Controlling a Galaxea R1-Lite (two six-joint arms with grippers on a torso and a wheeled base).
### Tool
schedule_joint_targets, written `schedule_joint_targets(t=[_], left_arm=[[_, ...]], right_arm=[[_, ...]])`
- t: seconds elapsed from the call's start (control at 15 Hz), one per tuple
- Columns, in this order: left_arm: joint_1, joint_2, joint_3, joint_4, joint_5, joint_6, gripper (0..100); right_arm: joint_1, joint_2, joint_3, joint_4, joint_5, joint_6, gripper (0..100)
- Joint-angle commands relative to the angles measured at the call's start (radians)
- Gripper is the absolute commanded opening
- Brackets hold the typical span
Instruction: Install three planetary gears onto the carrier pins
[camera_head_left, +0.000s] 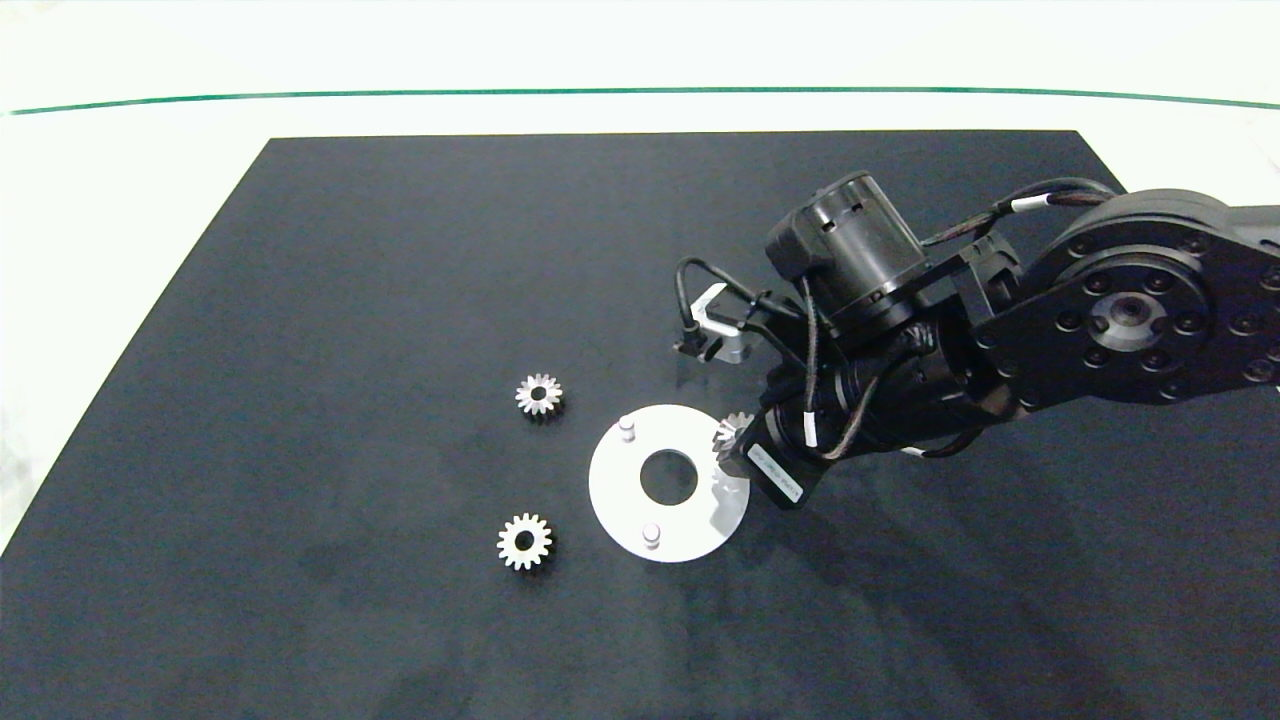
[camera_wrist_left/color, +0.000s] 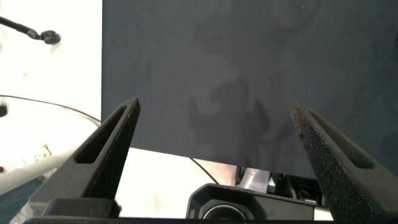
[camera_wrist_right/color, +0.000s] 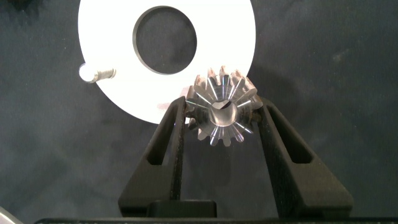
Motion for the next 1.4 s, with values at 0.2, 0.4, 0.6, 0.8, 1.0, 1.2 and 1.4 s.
schedule_joint_targets(t=[0.2, 0.4, 0.6, 0.8, 1.0, 1.2, 1.4], left_arm=[[0.002, -0.006, 0.000, 0.004, 0.002, 0.001, 100], [0.002, -0.009, 0.000, 0.006, 0.000, 0.001, 100], [0.002, -0.015, 0.000, 0.006, 0.000, 0.001, 100], [0.002, -0.018, 0.000, 0.006, 0.000, 0.001, 100], [0.002, -0.021, 0.000, 0.006, 0.000, 0.001, 100], [0.002, -0.023, 0.000, 0.006, 0.000, 0.001, 100], [0.002, -0.023, 0.000, 0.007, 0.000, 0.001, 100]], right_arm=[[0.001, 0.005, 0.001, 0.003, -0.002, -0.002, 13], [0.001, 0.010, 0.001, 0.003, -0.008, 0.000, 13], [0.001, 0.010, 0.001, 0.003, -0.008, 0.000, 13], [0.001, 0.010, 0.001, 0.003, -0.015, 0.000, 13], [0.001, 0.010, 0.002, 0.003, -0.015, 0.000, 13], [0.005, 0.010, 0.002, 0.003, -0.015, 0.000, 13], [0.007, 0.011, 0.001, 0.003, -0.015, 0.000, 13]])
